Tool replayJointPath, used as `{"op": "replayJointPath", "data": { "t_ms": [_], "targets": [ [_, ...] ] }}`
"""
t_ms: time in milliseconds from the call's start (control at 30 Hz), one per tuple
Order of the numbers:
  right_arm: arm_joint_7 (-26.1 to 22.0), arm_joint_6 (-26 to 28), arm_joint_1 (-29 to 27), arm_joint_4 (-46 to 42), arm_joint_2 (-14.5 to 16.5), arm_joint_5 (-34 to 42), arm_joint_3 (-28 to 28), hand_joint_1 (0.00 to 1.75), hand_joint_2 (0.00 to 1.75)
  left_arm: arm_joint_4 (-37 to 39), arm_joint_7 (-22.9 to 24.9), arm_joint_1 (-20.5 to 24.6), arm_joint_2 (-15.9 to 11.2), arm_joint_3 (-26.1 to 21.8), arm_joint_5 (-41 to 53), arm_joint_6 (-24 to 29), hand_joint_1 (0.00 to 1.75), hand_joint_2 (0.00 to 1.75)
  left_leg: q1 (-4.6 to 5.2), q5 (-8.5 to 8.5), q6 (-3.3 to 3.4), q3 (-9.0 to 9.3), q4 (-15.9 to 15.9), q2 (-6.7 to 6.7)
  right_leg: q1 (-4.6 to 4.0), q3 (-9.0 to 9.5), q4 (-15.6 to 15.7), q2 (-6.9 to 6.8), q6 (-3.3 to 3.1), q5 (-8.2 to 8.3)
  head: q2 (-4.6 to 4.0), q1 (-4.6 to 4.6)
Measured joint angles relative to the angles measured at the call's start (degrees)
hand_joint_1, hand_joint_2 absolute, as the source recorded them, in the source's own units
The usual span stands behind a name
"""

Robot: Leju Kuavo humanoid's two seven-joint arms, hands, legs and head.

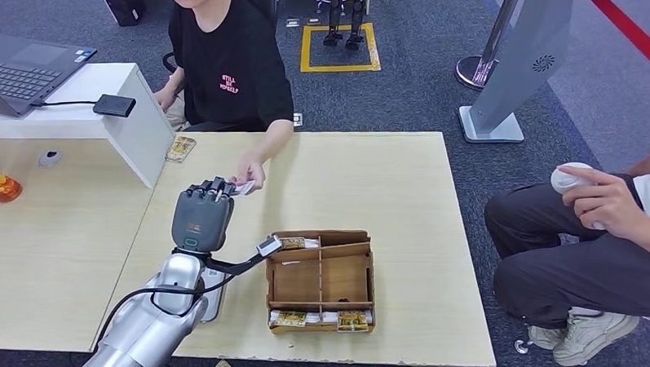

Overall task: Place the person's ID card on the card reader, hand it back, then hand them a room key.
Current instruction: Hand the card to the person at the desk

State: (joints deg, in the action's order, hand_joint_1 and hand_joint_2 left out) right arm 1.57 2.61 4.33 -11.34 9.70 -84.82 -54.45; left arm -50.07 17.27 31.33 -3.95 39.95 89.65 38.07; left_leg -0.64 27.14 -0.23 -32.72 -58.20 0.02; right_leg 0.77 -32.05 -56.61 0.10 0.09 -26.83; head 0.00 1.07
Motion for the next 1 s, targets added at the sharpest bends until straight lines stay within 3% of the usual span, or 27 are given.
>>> {"op": "replayJointPath", "data": {
  "t_ms": [367,567,633,733,900,1000],
  "targets": [
    [0.1,0.1,0.0,0.0,0.0,0.4,0.0,0.00,0.00,-0.9,0.7,-1.1,0.0,0.0,0.1,0.0,0.00,1.75,0.00,0.00,0.00,-0.01,0.0,0.00,0.00,0.00,0.0,0.00,0.00,0.00,0.00,0.00],
    [0.2,0.4,-0.1,0.0,0.0,1.8,-0.1,0.00,0.00,-10.4,-2.9,-5.7,0.3,-0.7,-0.1,0.1,0.00,1.75,0.01,0.01,0.01,-0.02,0.0,0.00,0.01,-0.01,0.0,0.00,0.02,-0.02,0.00,0.01],
    [0.2,0.6,-0.2,0.0,0.0,2.5,-0.4,0.00,0.00,-15.7,-7.5,-8.5,1.1,-2.2,-1.7,0.1,0.00,1.75,0.01,0.03,0.03,-0.04,0.0,0.01,0.01,-0.03,0.0,0.01,0.04,-0.03,0.00,0.00],
    [0.2,1.1,-0.4,0.0,0.0,3.3,-1.0,0.00,0.00,-24.4,-18.4,-13.5,3.8,-6.4,-7.1,0.1,0.00,1.75,0.02,0.07,0.06,-0.08,0.0,0.01,0.01,-0.06,0.0,0.01,0.04,-0.03,0.00,-0.01],
    [0.2,1.5,-0.8,0.0,0.0,4.4,-1.8,0.00,0.00,-37.0,-40.4,-21.9,11.3,-15.9,-15.2,0.1,0.00,1.75,0.02,0.09,0.08,-0.13,0.0,0.02,0.01,-0.10,0.0,0.01,0.04,-0.04,0.00,0.00],
    [0.2,1.8,-0.9,0.0,0.0,5.0,-2.5,0.00,0.00,-41.9,-48.4,-26.2,15.1,-20.4,-19.0,0.1,0.00,1.75,0.01,0.11,0.10,-0.12,0.0,0.02,0.01,-0.10,0.0,-0.01,0.05,-0.04,0.00,0.00]
  ]
}}
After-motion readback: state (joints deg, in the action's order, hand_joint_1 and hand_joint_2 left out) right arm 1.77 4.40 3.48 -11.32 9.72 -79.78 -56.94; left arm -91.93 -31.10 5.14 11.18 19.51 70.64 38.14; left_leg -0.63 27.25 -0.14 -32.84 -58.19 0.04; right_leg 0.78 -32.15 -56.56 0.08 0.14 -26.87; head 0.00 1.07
